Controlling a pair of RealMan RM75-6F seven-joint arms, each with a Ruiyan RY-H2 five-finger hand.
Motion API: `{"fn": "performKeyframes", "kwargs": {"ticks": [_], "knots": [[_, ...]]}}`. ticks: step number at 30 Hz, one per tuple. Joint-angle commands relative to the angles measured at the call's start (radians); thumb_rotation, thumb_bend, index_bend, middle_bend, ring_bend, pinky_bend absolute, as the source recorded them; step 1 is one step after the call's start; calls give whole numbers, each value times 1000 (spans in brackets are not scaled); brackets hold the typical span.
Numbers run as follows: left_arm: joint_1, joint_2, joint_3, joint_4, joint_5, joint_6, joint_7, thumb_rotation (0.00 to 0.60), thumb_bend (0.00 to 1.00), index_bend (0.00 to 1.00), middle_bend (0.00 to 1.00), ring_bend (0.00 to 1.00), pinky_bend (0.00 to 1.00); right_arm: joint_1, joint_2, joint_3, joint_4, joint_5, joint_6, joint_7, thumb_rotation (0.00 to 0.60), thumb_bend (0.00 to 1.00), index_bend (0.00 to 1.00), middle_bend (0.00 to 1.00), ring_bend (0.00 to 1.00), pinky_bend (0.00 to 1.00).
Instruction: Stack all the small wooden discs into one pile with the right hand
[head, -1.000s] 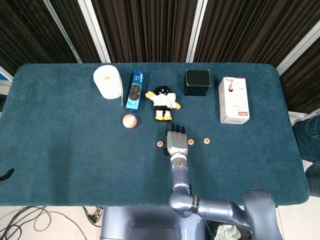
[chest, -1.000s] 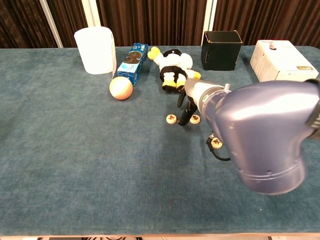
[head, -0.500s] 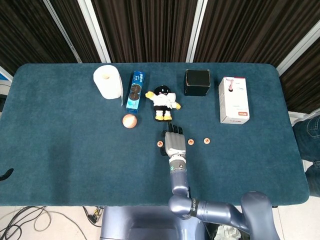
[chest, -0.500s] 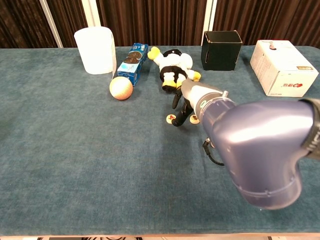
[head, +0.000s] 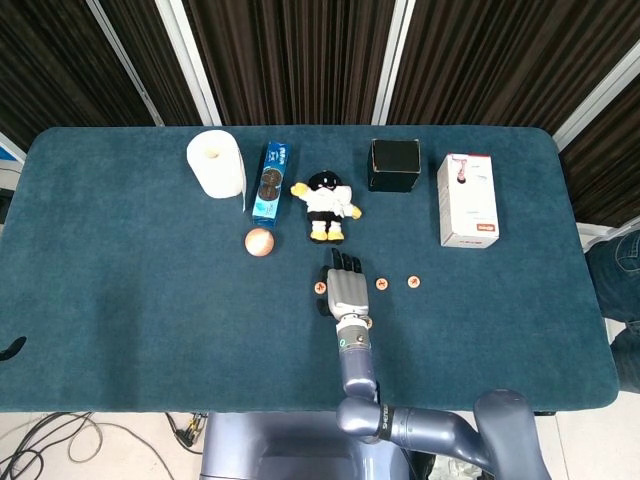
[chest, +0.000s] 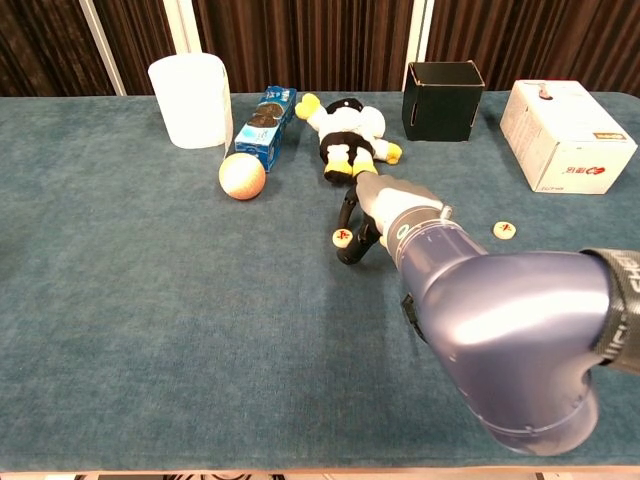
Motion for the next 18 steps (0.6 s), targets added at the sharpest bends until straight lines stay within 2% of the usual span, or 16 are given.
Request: {"fn": "performKeyframes", "kwargs": {"ticks": [1, 18], "knots": [[0, 0, -1, -2, -4, -1, 2, 600, 148, 47, 0, 0, 0, -2, -4, 3, 8, -5, -1, 0, 600, 406, 421, 0, 0, 0], [-2, 6, -4, -15, -27, -11, 14, 600, 148, 47, 0, 0, 0, -5, -14, 35, 35, 4, -25, -26, 600, 406, 463, 0, 0, 0]]}}
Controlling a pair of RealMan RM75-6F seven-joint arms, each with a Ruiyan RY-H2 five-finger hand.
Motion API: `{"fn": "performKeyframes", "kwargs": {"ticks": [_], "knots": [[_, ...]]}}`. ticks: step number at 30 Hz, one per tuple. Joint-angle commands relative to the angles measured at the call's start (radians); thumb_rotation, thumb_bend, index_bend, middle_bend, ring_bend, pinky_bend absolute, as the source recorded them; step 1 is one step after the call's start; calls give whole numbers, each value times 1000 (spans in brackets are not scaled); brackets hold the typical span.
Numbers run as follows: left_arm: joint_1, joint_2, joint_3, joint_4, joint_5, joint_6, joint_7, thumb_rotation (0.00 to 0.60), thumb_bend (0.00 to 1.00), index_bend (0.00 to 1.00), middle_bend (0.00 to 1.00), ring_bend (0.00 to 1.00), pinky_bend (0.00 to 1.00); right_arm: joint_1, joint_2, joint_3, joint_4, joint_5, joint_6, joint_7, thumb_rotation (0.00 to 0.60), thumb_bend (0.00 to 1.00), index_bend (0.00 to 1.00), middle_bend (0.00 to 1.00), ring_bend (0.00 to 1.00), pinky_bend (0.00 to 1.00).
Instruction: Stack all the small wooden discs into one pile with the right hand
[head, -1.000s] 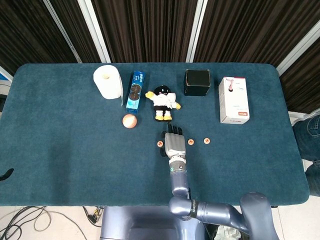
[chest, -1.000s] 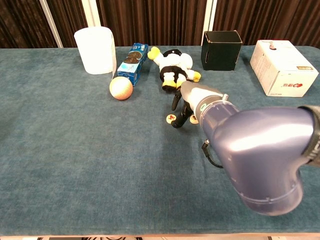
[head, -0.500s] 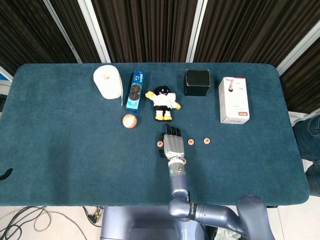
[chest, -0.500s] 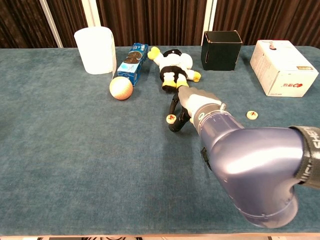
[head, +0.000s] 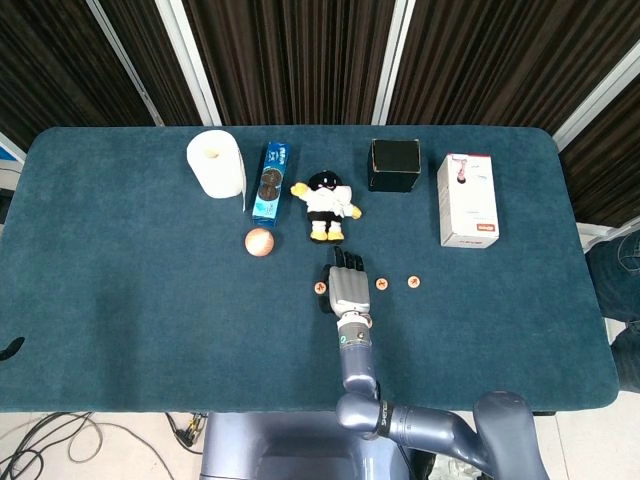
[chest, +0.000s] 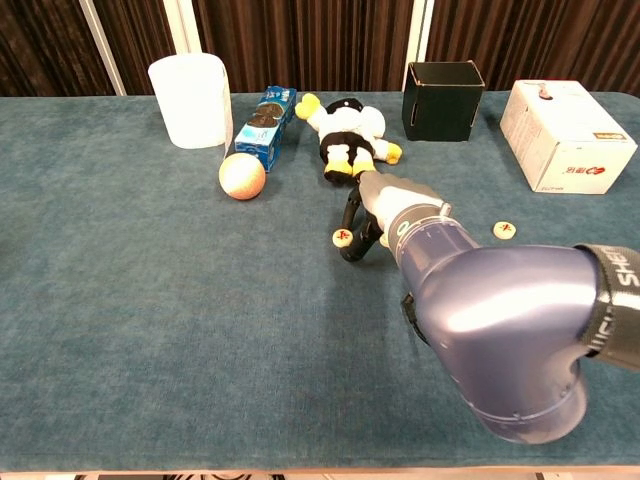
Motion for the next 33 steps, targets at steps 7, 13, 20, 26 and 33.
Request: {"fn": "performKeyframes", "kwargs": {"ticks": [7, 13, 20, 26, 33], "knots": [[-2, 2, 0, -4, -7, -7, 5, 600, 148, 48, 0, 0, 0, -2, -8, 10, 14, -7, -6, 0, 600, 406, 467, 0, 0, 0], [-3, 4, 2, -11, -13, -11, 13, 600, 148, 50, 0, 0, 0, -4, -13, 16, 16, -8, -10, -3, 600, 406, 488, 0, 0, 0], [-2, 6, -1, -12, -19, -9, 9, 600, 148, 51, 0, 0, 0, -6, -18, 22, 19, -8, -10, -8, 600, 406, 490, 0, 0, 0], [-2, 6, -2, -14, -22, -11, 9, 600, 148, 50, 0, 0, 0, -3, -25, 28, 23, -9, -10, -14, 600, 406, 492, 0, 0, 0], [-2, 7, -2, -14, -24, -10, 8, 600, 148, 51, 0, 0, 0, -2, -30, 34, 25, -8, -8, -18, 600, 406, 527, 0, 0, 0]]}}
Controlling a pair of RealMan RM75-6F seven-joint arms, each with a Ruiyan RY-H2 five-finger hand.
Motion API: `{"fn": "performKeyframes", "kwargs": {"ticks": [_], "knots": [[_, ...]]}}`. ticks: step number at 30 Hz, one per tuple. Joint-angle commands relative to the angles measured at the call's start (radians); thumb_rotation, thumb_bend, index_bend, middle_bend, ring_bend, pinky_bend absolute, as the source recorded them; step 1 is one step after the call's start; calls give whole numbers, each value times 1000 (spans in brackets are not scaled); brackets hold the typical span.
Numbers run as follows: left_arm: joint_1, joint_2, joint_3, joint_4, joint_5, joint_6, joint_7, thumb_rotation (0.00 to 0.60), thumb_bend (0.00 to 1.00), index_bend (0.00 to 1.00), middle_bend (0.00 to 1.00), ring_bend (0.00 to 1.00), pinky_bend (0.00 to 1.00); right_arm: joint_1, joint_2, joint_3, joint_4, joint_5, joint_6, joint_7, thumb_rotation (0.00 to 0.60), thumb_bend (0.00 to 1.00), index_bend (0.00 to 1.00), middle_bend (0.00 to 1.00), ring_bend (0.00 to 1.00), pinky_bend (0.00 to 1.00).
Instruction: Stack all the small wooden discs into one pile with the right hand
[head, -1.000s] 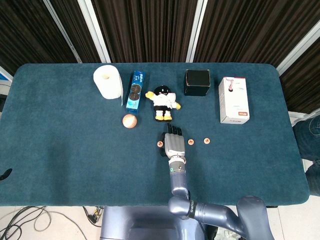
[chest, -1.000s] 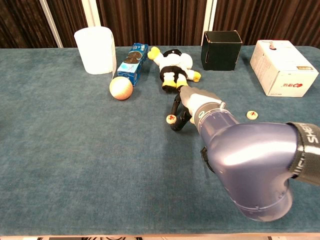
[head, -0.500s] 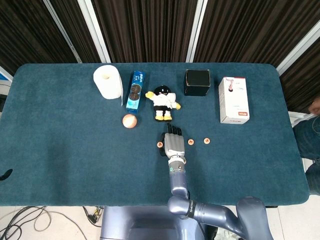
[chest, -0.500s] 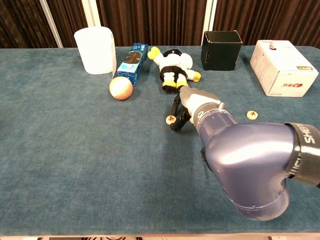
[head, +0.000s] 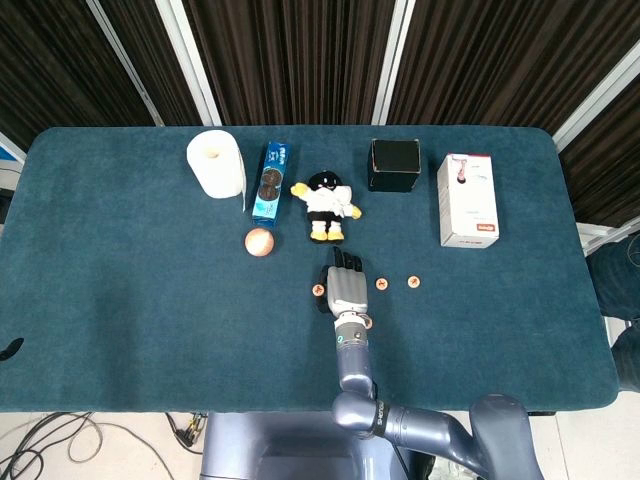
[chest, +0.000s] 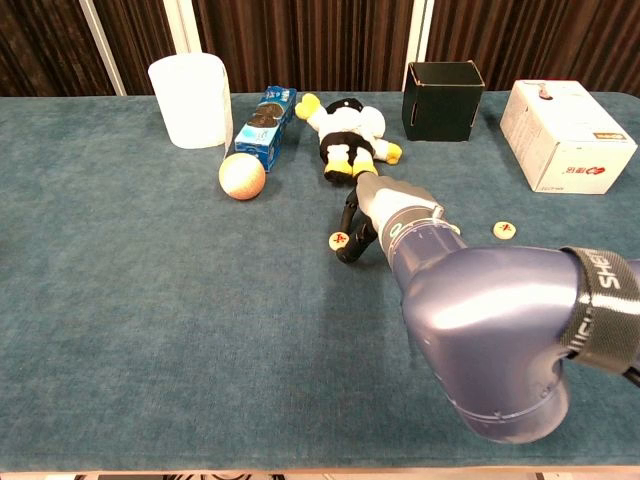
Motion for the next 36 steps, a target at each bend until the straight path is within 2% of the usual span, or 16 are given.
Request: {"fn": "performKeyframes", "kwargs": {"ticks": [1, 7, 16, 22, 27, 36], "knots": [[0, 0, -1, 0, -1, 1, -1, 600, 148, 51, 0, 0, 0, 0, -1, 1, 1, 0, 0, -1, 600, 406, 527, 0, 0, 0], [1, 2, -2, 0, -5, 0, -5, 600, 149, 51, 0, 0, 0, -4, 17, 15, -28, -4, 13, -8, 600, 406, 528, 0, 0, 0], [1, 2, -1, -3, -5, 2, -2, 600, 148, 51, 0, 0, 0, -29, 111, 29, -155, 18, 40, -58, 600, 406, 527, 0, 0, 0], [3, 3, -1, -5, -4, 5, -3, 600, 149, 50, 0, 0, 0, -75, 222, -7, -285, 19, 67, -98, 600, 406, 528, 0, 0, 0], [5, 4, -1, -7, -2, 8, -3, 600, 149, 50, 0, 0, 0, -124, 327, -57, -374, 22, 45, -104, 600, 406, 528, 0, 0, 0], [3, 4, 2, -6, 4, 3, -6, 600, 148, 51, 0, 0, 0, -158, 408, -114, -410, 28, 20, -94, 600, 406, 527, 0, 0, 0]]}}
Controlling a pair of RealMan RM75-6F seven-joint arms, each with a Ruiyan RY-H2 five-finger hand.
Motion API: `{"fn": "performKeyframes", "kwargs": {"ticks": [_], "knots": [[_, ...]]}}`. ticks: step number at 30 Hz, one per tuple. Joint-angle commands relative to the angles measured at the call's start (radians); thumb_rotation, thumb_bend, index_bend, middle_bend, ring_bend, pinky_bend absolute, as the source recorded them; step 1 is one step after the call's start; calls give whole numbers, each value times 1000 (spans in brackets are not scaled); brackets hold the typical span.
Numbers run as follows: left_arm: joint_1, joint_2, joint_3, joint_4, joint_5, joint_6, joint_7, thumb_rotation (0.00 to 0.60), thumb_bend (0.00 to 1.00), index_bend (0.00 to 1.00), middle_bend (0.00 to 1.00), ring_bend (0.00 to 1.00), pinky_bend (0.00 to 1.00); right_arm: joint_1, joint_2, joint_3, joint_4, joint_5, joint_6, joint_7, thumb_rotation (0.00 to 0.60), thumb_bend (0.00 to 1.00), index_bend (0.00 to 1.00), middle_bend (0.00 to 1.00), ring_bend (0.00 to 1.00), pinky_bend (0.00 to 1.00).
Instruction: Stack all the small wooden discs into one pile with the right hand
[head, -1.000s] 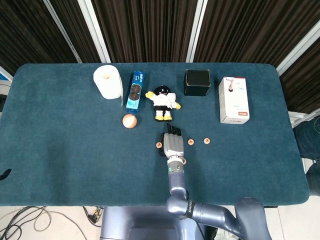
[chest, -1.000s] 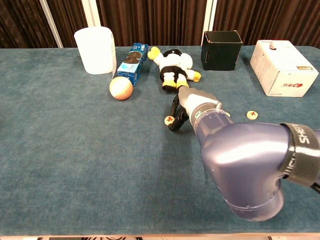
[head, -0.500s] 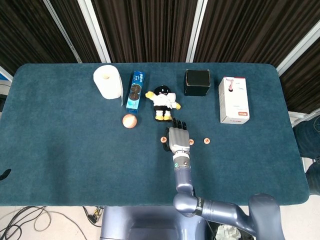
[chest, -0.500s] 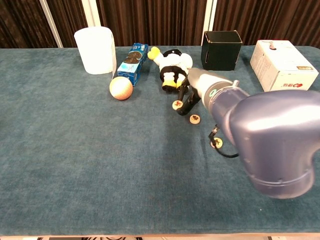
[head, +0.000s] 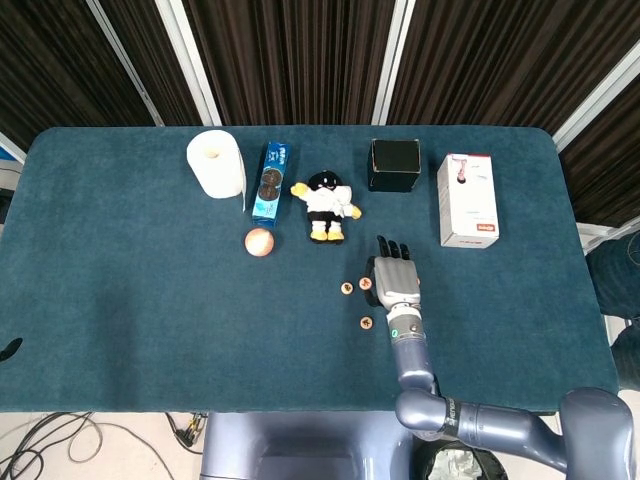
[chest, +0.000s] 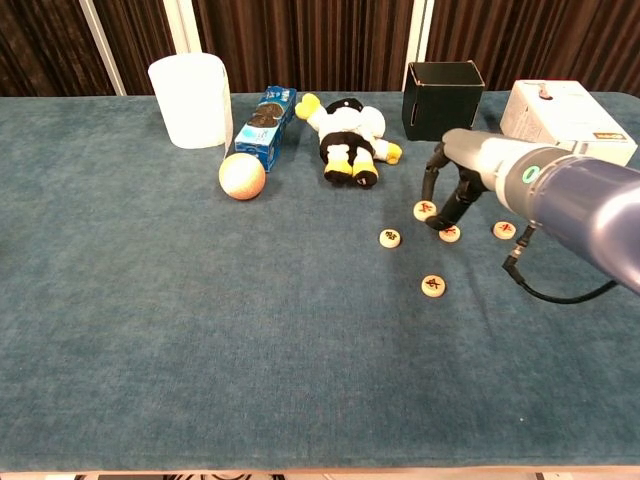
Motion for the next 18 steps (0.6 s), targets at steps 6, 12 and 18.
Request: {"fn": "performKeyframes", "kwargs": {"ticks": [6, 12, 18], "knots": [[1, 4, 2, -2, 7, 0, -12, 600, 148, 50, 0, 0, 0, -16, 42, -61, 53, -73, -43, 49, 600, 406, 528, 0, 0, 0], [1, 7, 0, -2, 0, -4, -15, 600, 148, 51, 0, 0, 0, -19, 66, -68, 91, -91, -78, 90, 600, 406, 529, 0, 0, 0], [2, 7, 0, -2, 0, -2, -14, 600, 148, 51, 0, 0, 0, -23, 117, -84, 89, -69, -113, 92, 600, 406, 530, 0, 0, 0]]}}
